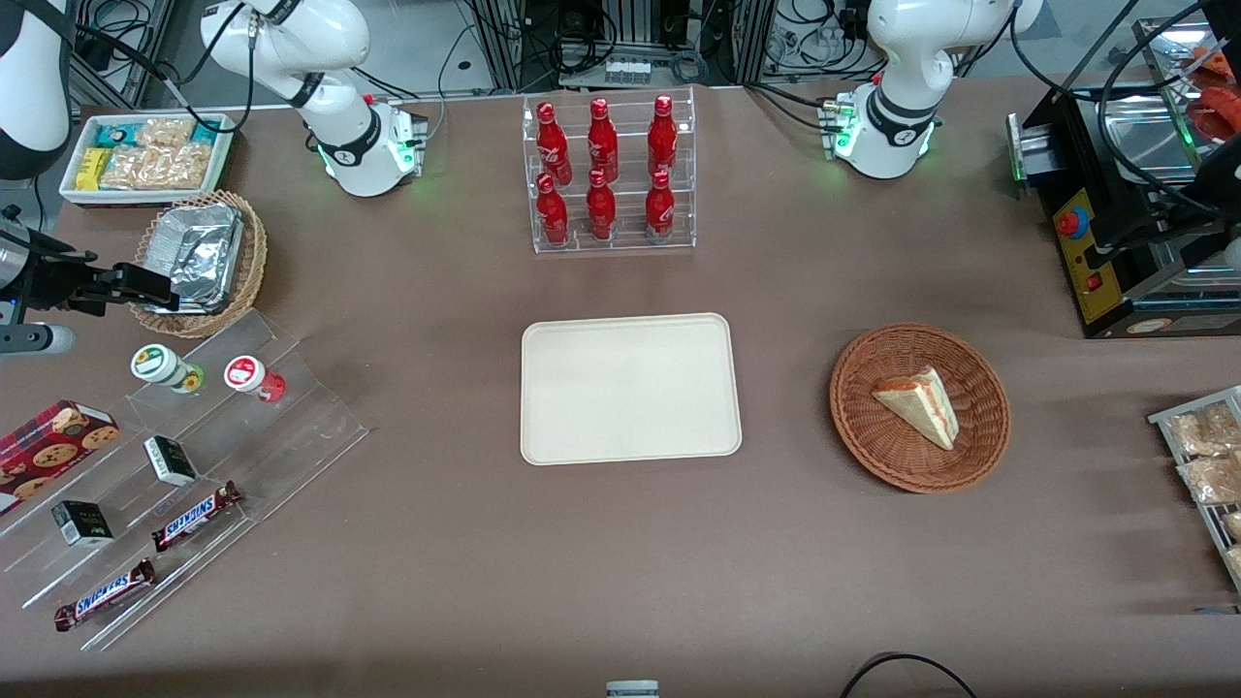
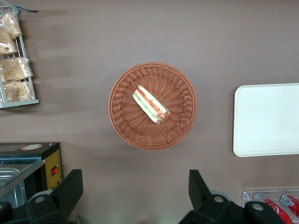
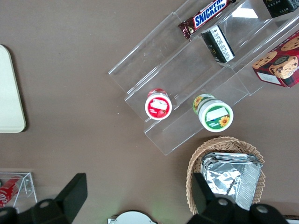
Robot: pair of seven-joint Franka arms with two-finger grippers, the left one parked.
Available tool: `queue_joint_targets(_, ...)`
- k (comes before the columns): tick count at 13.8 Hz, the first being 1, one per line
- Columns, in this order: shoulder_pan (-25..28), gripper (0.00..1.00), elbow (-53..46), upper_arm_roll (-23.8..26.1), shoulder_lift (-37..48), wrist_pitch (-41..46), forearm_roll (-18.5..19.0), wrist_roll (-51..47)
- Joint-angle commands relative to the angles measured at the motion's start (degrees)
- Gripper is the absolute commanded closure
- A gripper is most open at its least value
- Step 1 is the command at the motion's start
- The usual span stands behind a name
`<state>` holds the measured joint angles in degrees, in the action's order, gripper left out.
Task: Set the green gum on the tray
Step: 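Move the right gripper down over the green-labelled gum jar on the stand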
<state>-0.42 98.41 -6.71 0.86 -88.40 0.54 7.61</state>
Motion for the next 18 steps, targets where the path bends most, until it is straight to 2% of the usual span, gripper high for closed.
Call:
queue_joint_targets(1,0.24,0.0,-1.56,-0.05,-0.77,1.48,1.3,-0.76)
queue_joint_targets(5,-0.19,0.0,1.24,-0.05,-1.91,-1.06,1.13,0.3)
queue_joint_targets(6,-0.81,0.0,3.34,-0.32,-1.91,-4.29,0.69,1.87)
queue_joint_targets(12,-5.91,0.0,11.96,-0.76,-2.09,-17.75,0.86,25.76)
queue_joint_targets(16,-9.15,0.0,16.53,-0.76,-2.09,-25.3,0.86,45.17)
queue_joint_targets(18,-10.65,0.0,19.09,-0.67,-2.09,-28.57,0.86,50.9)
